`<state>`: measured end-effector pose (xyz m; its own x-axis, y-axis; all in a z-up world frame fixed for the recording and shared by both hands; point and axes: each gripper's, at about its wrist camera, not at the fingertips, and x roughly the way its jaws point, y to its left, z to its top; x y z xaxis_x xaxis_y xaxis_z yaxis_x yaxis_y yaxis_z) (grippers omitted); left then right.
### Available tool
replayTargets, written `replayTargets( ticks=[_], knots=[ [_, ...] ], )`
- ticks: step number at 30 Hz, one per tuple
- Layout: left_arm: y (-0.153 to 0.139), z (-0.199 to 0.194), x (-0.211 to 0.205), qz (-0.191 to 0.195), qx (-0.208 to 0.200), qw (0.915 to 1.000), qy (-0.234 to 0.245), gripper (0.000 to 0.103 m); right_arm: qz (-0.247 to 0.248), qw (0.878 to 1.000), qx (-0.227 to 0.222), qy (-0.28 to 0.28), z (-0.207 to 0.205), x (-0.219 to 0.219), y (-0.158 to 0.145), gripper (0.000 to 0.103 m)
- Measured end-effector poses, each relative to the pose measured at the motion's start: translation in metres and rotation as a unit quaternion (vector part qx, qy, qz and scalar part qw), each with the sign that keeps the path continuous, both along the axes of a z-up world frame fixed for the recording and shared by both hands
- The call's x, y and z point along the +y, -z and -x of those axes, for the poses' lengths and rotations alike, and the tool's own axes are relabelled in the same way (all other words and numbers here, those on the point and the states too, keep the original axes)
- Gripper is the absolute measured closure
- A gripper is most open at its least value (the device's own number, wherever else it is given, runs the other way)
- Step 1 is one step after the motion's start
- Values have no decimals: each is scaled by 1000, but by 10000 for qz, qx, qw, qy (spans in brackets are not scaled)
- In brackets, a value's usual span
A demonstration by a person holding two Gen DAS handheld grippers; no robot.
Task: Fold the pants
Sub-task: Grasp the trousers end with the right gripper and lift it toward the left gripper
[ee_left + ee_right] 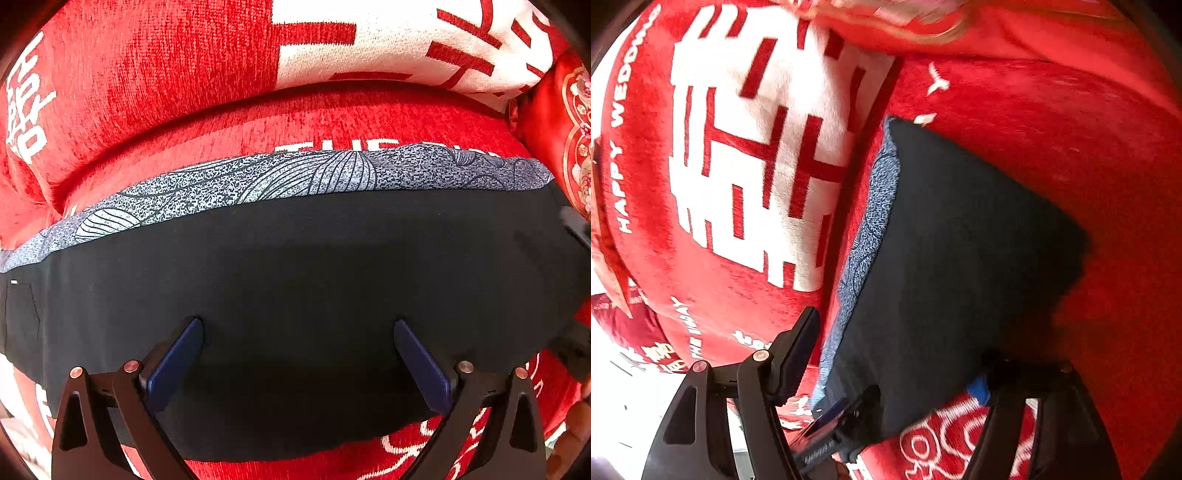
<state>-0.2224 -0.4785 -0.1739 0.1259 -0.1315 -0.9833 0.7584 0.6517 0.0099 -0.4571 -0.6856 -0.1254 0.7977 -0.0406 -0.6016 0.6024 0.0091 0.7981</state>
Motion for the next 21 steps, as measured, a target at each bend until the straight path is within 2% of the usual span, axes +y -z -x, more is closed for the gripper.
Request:
replayTargets(
  ticks=[1, 2, 3, 4, 6, 7, 11, 13, 14, 15, 17, 21],
  knots=[
    [-1, 0, 1, -7, 5, 10000, 10, 0, -10, 9999, 117, -16, -4, -1, 0, 41],
    [-4, 0, 1, -28, 9, 10000, 21, 0, -25, 9995, 319, -32, -7, -1, 0, 63],
    [-6, 0, 0, -62, 5, 10000, 36, 0, -44, 9987, 513, -37, -7, 0, 1, 75],
    [-11, 1, 0, -93, -64, 9999, 52, 13, -78, 9975, 702, -16, -5, 0, 2, 85],
    [-24, 5, 0, -9, -236, 9996, 160, 31, -248, 9978, 602, 91, 3, 2, 6, 85],
    [-28, 7, 1, 40, -253, 9994, 227, 34, -240, 9977, 634, 93, 4, 2, 4, 85],
    [-37, 14, 7, 226, -309, 9984, 409, 34, 253, 9953, 900, -246, -7, 9, -17, 85],
    [-24, 20, 8, 186, -42, 9987, 463, 34, 469, 9935, 961, -395, -14, 12, -30, 85],
    [-19, 24, 9, 216, -66, 9986, 483, 34, 639, 9914, 1019, -510, -20, 15, -41, 86],
    [-18, 32, 11, 454, -365, 9966, 582, 34, 782, 9892, 1069, -622, -26, 18, -49, 86],
    [-17, 39, 14, 606, -580, 9942, 673, 34, 1120, 9820, 1221, -909, -42, 28, -65, 86],
    [-18, 33, 21, 862, -371, 9940, 564, 34, 1647, 9672, 1352, -1382, -75, 49, -92, 86]
  ],
)
